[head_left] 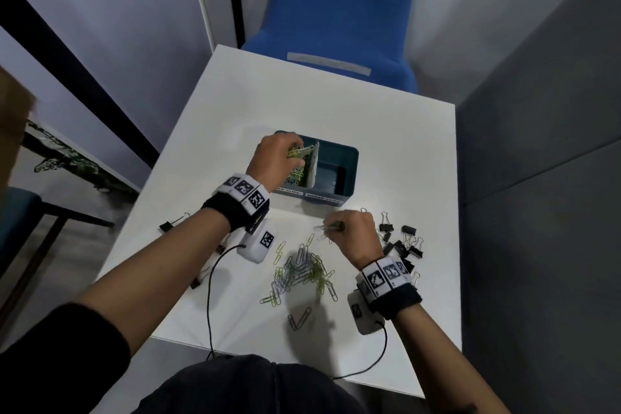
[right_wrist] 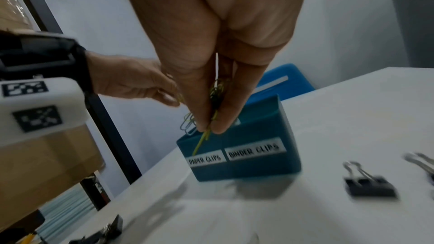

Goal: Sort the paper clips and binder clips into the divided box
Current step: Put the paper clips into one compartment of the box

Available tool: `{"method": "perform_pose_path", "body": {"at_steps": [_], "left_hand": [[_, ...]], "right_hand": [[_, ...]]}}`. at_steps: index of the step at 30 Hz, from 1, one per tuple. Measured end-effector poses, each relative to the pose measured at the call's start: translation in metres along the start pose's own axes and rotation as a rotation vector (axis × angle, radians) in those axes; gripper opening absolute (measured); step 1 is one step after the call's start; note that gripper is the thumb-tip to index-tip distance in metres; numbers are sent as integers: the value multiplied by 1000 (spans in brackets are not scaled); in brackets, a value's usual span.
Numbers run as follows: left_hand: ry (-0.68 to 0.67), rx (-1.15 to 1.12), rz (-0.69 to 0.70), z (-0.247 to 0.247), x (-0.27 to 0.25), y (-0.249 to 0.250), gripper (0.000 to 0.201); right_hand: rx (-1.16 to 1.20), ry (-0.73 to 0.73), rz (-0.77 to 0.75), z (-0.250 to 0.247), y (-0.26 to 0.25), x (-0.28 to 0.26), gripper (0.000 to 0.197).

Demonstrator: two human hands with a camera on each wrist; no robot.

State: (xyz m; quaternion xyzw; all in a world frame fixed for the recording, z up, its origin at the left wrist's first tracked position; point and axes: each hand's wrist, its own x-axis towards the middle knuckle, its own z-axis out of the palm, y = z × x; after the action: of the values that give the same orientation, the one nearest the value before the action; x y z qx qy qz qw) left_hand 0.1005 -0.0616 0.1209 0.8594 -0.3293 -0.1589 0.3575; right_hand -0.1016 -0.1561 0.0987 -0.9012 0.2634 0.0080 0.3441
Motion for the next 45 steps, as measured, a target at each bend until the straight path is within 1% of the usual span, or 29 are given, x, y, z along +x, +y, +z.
{"method": "perform_pose_path", "body": {"at_steps": [2,3,6,9,11,13,14,15,17,18,20,21,23,25,26,27,29,31,32,34,36,37,38,40,41,42,44,45], "left_hand": [[-31,21,-56,1,-3,-9,46],[-25,40,-75,2,-8,-14,46],[-22,88,-102,10,-39,-35,33],[-146,125,-95,26,-79,-56,26],[-234,161,-103,37,-100,-71,28],[-296,202,-143,47,-118,-87,33],[-326,230,-165,52,-125,-94,35],[-354,259,-174,56,-131,-98,38],[-394,288,-179,66,-140,-104,47],[-410,280,-183,72,-143,-107,53],[-477,298,-153,84,-148,-108,65],[-517,339,-115,90,-151,-107,70],[-562,441,-15,102,-158,-103,74],[-580,483,68,108,-168,-99,74],[-563,484,121,110,-173,-100,73],[-542,479,178,111,-178,-102,72],[-542,459,263,110,-185,-109,72],[-532,380,296,109,-191,-114,73],[-547,350,280,106,-192,-114,73],[-509,327,272,101,-195,-115,68],[-464,336,256,92,-199,-118,62],[-448,352,251,88,-201,-121,61],[-433,377,248,86,-203,-124,61],[-401,442,229,82,-206,-127,65],[-406,471,171,80,-208,-126,68],[-426,493,77,78,-209,-124,71],[-497,526,-107,77,-210,-122,78],[-537,529,-150,77,-210,-121,81]], "right_hand": [[-33,29,-54,-10,-16,18,10],[-38,43,-70,-14,-24,29,11],[-46,92,-71,-22,-45,68,11],[-49,86,-63,-25,-61,102,14],[-43,50,-46,-23,-65,114,28],[-44,55,-43,-19,-63,114,40],[-55,85,-61,-17,-61,109,39],[-59,119,-85,-13,-56,103,35],[-32,134,-109,1,-41,83,21],[-19,94,-101,11,-31,70,16],[-40,-23,-69,34,-8,43,15],[-77,-79,-47,46,6,31,18],[-157,-203,8,66,30,12,35],[-220,-322,79,81,45,-1,52],[-258,-352,95,88,49,-5,57],[-292,-367,86,93,50,-10,61],[-351,-414,24,104,45,-18,69],[-383,-469,-58,113,37,-30,73],[-383,-486,-90,116,33,-37,74],[-350,-477,-156,120,30,-50,68],[-263,-386,-213,121,37,-61,55],[-227,-325,-198,119,43,-66,53],[-212,-284,-151,115,49,-72,53],[-213,-219,-13,104,61,-84,55],[-204,-204,66,98,66,-91,55],[-192,-215,144,95,71,-96,58],[-181,-260,254,94,76,-103,68],[-179,-284,291,96,76,-105,74]]}}
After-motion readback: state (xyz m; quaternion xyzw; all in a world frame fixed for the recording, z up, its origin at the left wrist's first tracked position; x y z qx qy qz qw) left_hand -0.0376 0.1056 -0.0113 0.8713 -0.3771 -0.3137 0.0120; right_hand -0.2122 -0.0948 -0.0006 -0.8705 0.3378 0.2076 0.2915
